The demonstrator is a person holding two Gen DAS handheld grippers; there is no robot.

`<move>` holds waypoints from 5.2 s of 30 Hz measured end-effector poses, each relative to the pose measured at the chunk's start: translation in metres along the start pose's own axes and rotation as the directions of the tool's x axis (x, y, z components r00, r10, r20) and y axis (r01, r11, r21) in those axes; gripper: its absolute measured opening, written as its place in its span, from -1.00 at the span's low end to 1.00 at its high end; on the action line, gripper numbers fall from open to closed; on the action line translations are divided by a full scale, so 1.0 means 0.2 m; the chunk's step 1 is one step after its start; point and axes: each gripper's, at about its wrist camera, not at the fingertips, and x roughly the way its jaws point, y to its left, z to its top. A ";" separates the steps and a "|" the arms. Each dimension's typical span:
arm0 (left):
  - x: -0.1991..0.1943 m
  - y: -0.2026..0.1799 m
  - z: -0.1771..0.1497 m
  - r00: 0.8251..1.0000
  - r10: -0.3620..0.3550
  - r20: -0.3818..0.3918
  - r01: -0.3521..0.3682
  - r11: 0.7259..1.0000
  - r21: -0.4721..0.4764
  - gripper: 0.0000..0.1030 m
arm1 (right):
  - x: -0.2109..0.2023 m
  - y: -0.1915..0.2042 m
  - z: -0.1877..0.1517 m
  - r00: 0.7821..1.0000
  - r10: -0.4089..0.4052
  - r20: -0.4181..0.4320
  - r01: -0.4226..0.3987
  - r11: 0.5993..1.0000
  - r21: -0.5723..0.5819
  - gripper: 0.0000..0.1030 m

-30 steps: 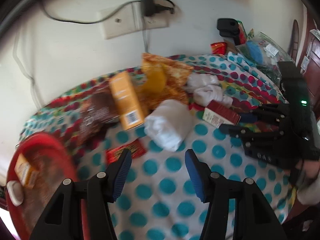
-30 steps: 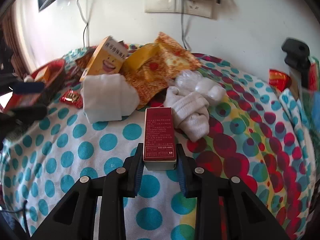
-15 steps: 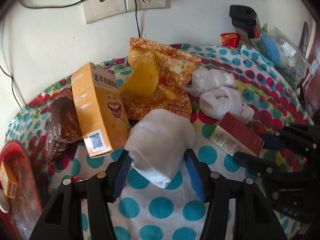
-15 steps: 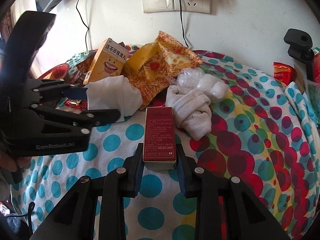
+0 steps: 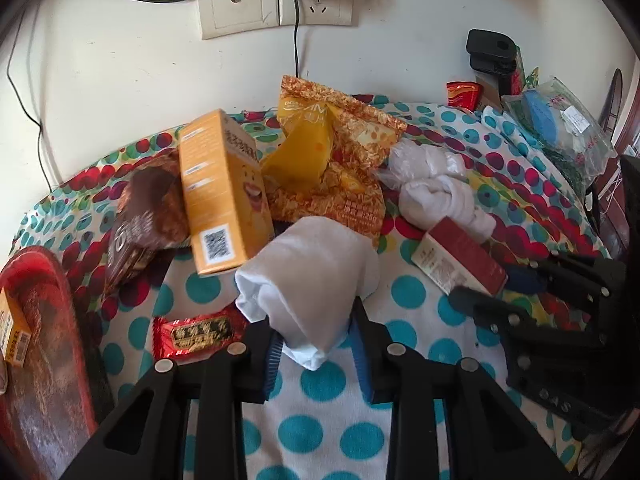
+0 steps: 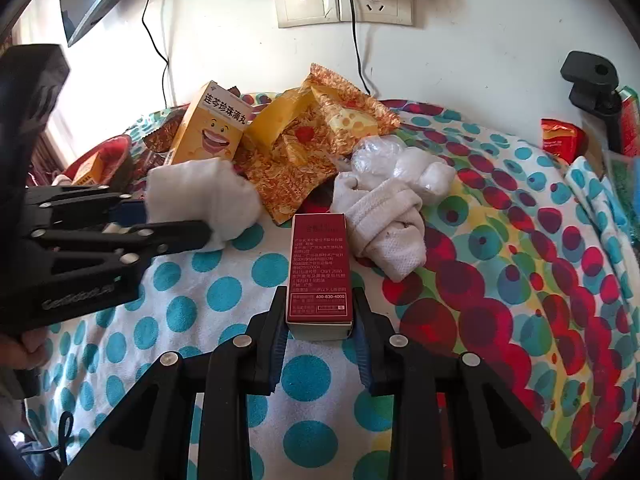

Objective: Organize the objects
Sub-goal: 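Carry the white sock in the left gripper over the red tray, then lower the sock beside the first sock and open the left gripper, then carry the red box onto the red tray and open the right gripper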

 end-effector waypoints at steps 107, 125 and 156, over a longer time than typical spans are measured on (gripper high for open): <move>-0.66 1.61 -0.89 0.931 0.355 -0.084 -0.360 0.860 -0.362 -0.34 | 0.01 0.04 0.01 0.992 -0.128 -0.015 0.127 0.991 -0.037 -0.37; -0.76 1.49 -0.91 0.937 0.347 -0.047 -0.343 0.885 -0.314 -0.20 | 0.01 0.06 0.01 0.986 -0.168 -0.006 0.167 0.984 -0.062 -0.41; -0.82 1.29 -0.98 0.938 0.345 0.029 -0.326 0.908 -0.261 0.02 | -0.20 0.58 0.20 0.997 0.030 0.078 -0.023 0.996 -0.081 -0.47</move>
